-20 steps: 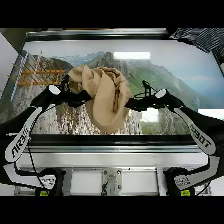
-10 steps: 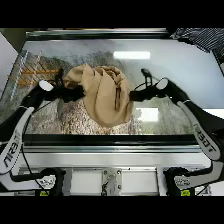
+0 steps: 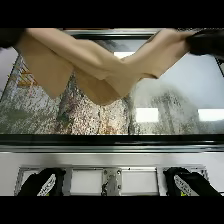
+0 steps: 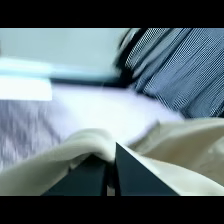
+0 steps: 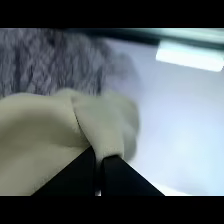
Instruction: Fold the clothes and pants, and hang the long-sleeved shirts on hangers.
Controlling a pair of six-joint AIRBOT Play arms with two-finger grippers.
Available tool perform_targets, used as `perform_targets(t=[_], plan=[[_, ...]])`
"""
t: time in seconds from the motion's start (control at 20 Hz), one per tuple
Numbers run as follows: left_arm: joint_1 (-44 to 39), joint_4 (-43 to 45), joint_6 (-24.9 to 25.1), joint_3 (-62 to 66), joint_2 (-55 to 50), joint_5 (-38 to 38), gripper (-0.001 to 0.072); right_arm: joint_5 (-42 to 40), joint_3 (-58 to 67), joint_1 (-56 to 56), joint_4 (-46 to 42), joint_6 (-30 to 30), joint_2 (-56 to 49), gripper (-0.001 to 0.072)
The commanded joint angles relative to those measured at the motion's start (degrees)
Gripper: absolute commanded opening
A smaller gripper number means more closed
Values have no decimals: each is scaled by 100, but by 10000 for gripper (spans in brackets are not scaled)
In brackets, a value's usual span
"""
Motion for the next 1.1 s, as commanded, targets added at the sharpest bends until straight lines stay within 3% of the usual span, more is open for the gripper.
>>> perform_targets(t=[0.0, 0.3, 0.5, 0.65, 0.85, 1.05], plan=[[20, 31, -7, 671, 826, 203, 21, -466, 321, -42, -101, 280, 1073, 30], [22, 37, -33, 791, 651, -109, 20, -256, 321, -42, -107, 800, 1296, 30], [22, 46, -278, 494, -302, -1904, 20, 1521, 225, -42, -472, 756, 560, 30], [-142, 535, -284, -1003, -503, -2702, 20, 2618, -706, -42, -726, 385, 229, 29], [-693, 726, -293, -3622, -339, -3084, 21, 2898, -2734, -42, -769, 409, 210, 30], [-1340, 734, -289, -4852, -813, -2280, 21, 1956, -3534, -42, -999, 702, -271, 30]])
